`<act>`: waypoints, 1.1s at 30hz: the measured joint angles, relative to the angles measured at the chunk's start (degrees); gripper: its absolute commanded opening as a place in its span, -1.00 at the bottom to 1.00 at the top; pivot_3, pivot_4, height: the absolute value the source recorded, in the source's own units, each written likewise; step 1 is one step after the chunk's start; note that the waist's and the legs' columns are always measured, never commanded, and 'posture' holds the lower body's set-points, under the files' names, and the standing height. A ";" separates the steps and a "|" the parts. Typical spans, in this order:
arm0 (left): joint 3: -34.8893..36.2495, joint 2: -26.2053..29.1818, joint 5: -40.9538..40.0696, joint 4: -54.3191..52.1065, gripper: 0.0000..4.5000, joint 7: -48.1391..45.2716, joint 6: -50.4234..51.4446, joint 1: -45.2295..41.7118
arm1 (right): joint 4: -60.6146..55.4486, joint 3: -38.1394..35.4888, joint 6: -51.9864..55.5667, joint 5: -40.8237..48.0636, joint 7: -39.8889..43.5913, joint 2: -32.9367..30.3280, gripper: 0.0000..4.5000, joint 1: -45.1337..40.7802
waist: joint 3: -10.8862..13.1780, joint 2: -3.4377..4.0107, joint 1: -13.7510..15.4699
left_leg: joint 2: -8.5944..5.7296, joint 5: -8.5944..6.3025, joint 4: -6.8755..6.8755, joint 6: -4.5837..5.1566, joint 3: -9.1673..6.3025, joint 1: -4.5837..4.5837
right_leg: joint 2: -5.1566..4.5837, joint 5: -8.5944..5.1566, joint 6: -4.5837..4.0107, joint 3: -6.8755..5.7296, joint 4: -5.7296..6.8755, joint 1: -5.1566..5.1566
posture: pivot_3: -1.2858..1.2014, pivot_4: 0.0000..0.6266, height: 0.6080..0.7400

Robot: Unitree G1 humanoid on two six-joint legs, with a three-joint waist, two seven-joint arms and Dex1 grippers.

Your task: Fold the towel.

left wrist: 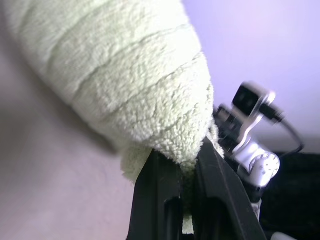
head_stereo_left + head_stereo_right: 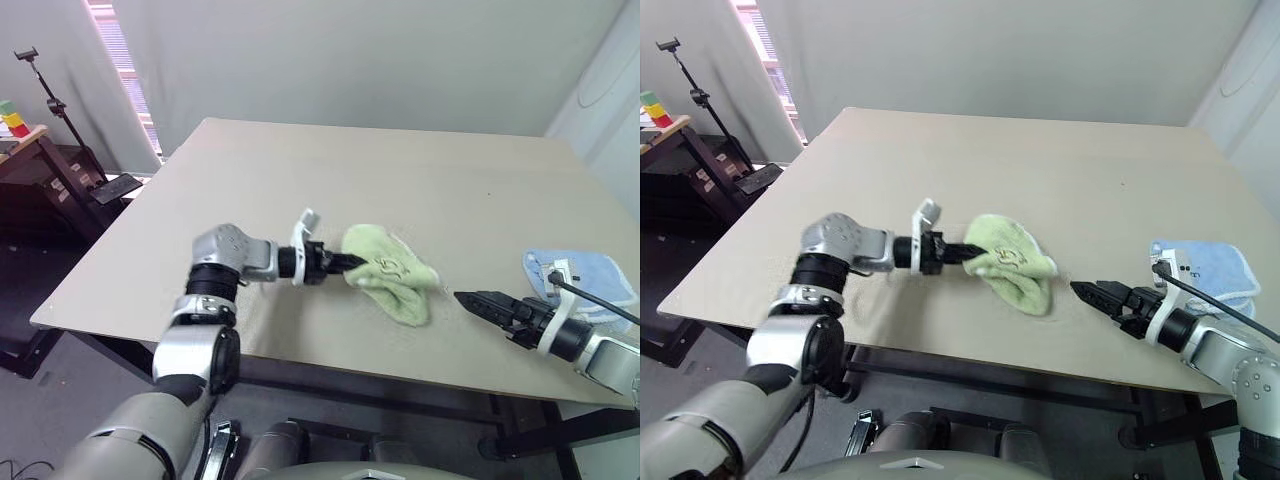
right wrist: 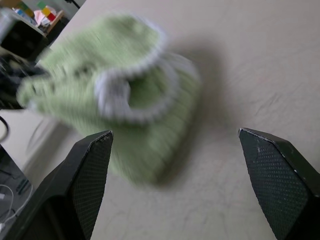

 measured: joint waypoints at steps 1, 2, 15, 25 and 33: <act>0.34 1.59 -0.45 -0.67 -0.99 -0.18 0.74 0.00 | 0.05 0.00 -0.14 0.00 -0.02 0.26 0.87 -0.05 | 0.02 -0.02 -0.07 | 0.00 0.00 -0.02 0.00 0.00 -0.01 | 0.00 0.00 0.00 0.01 0.00 -0.03 | 0.03 -1.00 1.00; 1.00 3.43 -0.83 -1.11 -0.99 -0.25 1.09 -0.01 | 0.16 0.05 -0.19 -0.01 -0.03 0.59 0.87 -0.14 | 0.03 -0.05 -0.15 | 0.01 0.02 -0.04 0.03 0.00 -0.01 | 0.00 0.00 0.00 0.01 0.00 -0.04 | 0.03 -1.00 1.00; 17.33 24.24 3.02 18.66 -0.99 13.35 -25.84 -8.20 | 7.67 8.13 -2.98 -3.56 2.11 2.10 0.87 -8.11 | 0.05 -0.06 -0.94 | -0.01 -0.02 -0.07 -0.06 -0.01 0.01 | -0.01 0.02 0.01 0.05 0.04 -0.13 | 0.03 -1.00 1.00; 24.04 24.29 3.69 25.76 -0.99 22.43 -47.47 -2.23 | 13.12 15.69 -7.24 -10.21 6.84 2.04 0.87 -14.61 | -0.10 0.03 -1.11 | -0.08 0.00 -0.09 0.00 0.16 0.06 | -0.08 0.07 0.10 0.16 0.12 -0.13 | 0.03 -1.00 1.00; 28.55 18.75 -1.33 18.68 -0.99 28.01 -40.89 8.81 | 13.72 18.50 -10.25 -14.92 9.75 1.37 0.87 -14.34 | -0.01 -0.47 -1.07 | -0.02 0.02 0.04 -0.07 0.18 -0.01 | -0.05 0.07 0.10 0.18 0.55 -0.37 | 0.03 -1.00 1.00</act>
